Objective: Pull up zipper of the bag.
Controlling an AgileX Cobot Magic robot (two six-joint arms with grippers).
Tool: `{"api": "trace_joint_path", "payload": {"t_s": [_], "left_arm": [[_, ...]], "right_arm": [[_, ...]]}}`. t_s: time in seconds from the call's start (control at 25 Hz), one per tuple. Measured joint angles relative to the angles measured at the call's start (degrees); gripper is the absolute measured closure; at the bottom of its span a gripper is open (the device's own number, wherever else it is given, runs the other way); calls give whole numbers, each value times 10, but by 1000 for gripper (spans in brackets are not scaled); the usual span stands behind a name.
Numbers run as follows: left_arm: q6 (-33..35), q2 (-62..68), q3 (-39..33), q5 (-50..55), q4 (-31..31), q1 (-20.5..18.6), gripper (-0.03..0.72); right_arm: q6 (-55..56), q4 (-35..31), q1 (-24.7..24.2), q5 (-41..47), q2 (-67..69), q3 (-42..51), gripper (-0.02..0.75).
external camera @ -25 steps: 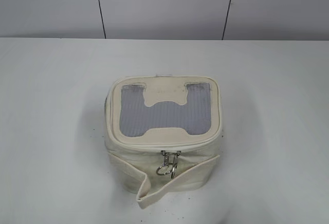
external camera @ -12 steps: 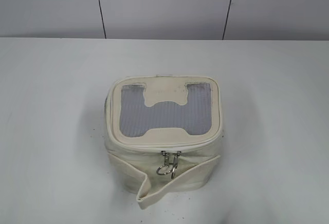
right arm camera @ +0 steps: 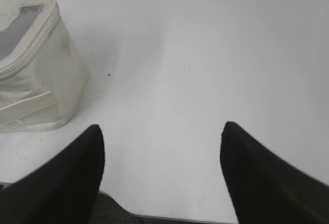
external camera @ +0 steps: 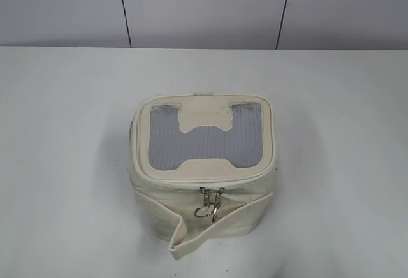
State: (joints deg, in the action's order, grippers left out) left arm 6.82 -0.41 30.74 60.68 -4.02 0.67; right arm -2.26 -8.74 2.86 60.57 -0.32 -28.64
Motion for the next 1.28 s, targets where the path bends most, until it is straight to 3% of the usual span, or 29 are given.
{"api": "trace_joint_path", "payload": {"t_s": [0.24,0.72,1.28], "left_arm": [[0,0,0,0,0,0,450],[0,0,0,0,0,0,450],[0,0,0,0,0,0,450]], "right_arm": [[0,1,0,0,0,0,190],[2,70,0,0,0,0,190],[2,72,0,0,0,0,190]]}}
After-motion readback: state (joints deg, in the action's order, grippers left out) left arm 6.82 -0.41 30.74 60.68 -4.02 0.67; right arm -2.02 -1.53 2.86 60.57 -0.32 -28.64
